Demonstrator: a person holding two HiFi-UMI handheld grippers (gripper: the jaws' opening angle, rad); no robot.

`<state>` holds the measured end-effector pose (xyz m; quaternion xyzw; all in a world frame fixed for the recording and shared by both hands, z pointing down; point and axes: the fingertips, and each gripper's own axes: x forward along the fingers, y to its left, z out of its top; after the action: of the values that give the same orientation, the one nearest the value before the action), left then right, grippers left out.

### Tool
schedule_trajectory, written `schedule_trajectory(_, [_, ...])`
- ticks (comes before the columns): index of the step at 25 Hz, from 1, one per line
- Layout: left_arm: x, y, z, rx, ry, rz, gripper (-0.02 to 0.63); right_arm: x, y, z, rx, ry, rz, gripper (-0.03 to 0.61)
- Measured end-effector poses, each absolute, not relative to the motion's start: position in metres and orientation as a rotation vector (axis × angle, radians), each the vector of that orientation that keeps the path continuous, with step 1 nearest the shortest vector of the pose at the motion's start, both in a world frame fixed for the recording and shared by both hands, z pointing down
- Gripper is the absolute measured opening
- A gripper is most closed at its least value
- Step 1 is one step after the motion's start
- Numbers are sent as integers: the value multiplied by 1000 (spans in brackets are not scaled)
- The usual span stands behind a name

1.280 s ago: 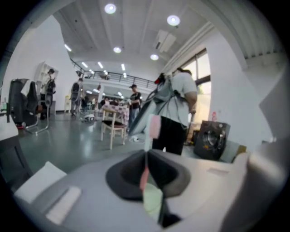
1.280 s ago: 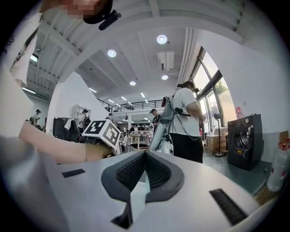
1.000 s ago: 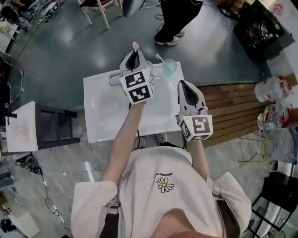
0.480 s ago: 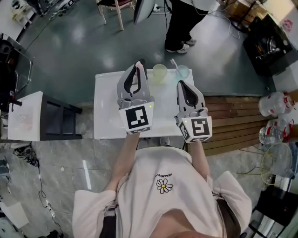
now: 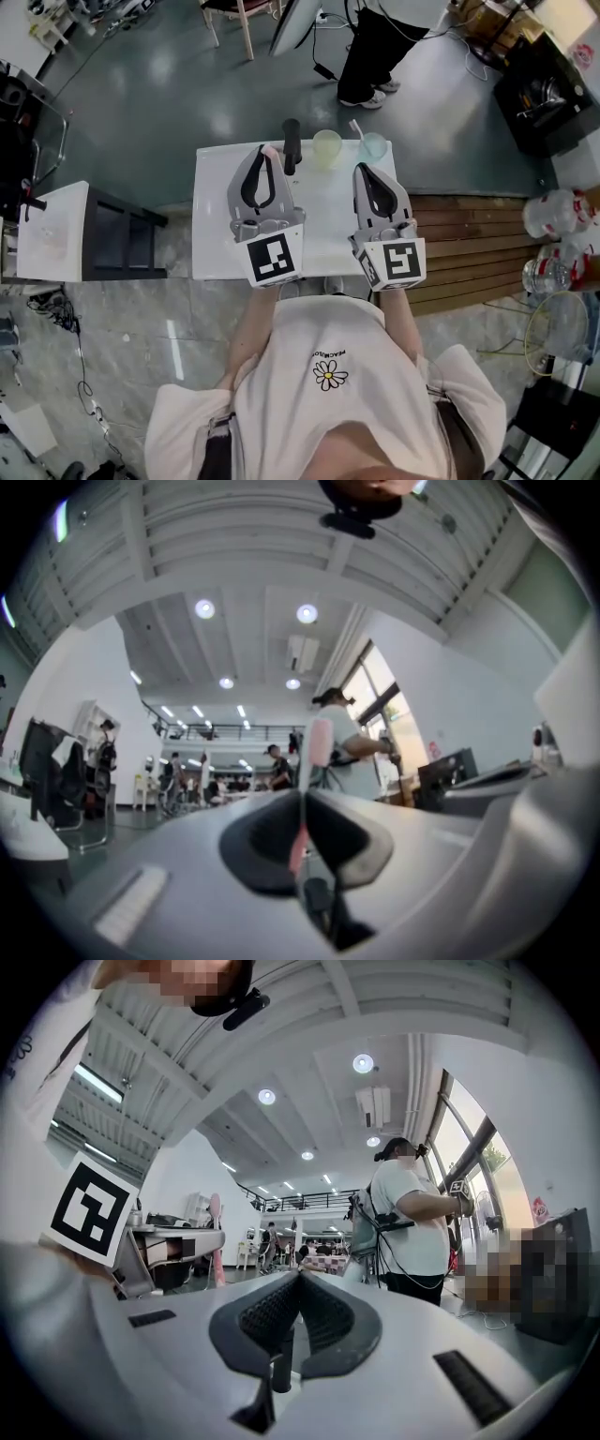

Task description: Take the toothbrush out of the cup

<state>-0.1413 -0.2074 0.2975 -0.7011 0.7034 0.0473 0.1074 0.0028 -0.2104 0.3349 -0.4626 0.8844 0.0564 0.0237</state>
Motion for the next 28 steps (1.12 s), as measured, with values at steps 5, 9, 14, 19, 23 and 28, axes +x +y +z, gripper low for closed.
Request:
schedule_trajectory(5, [-142,-209,293,-2064,2075,154,21,5,-220,323,-1393,2722,146,0])
schedule_trajectory(9, [-145,-207,294,-2063,2097,158,21,6,-246,328,-1412,2812,182,96])
schedule_trajectory(14, [-155,-201,305,-2036,2145,117,21,23,-297,366,-1452,2942,75,112])
schedule_trajectory(19, [-171,-193,329,-1999,2224,3,21,34,-349,436,-1467,3214,-1,126])
schedule_trajectory(23, [-185,-188,336,-1956,2287,-19,21,31,-369,486,-1460,3433,70,127])
schedule_trajectory(28, [-198,-182,342,-1907,2356,-36,21,38,-384,526,-1512,3547,38,127])
